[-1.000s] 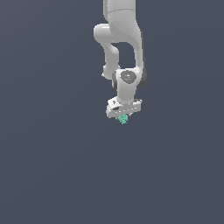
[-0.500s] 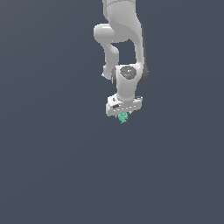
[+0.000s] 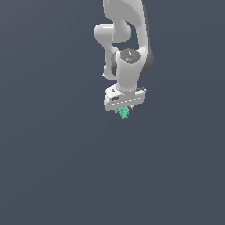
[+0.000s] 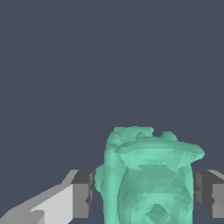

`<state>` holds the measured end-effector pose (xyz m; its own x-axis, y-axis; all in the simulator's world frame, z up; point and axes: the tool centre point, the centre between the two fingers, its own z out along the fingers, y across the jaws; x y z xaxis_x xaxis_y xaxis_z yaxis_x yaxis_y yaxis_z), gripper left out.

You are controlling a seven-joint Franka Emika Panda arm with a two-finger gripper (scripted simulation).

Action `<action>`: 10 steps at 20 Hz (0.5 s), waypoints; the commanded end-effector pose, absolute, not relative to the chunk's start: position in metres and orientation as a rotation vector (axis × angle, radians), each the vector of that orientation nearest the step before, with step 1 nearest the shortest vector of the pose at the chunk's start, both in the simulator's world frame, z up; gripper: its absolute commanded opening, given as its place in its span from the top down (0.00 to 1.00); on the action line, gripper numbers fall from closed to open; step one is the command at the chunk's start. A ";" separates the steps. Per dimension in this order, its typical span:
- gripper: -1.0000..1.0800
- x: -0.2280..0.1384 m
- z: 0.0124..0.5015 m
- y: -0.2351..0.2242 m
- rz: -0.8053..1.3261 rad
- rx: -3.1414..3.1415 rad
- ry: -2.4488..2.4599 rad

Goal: Pick up the object and move it to a goal position.

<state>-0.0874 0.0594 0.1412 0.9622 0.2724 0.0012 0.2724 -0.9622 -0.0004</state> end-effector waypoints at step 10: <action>1.00 -0.059 0.254 0.050 -0.002 -3.110 -0.432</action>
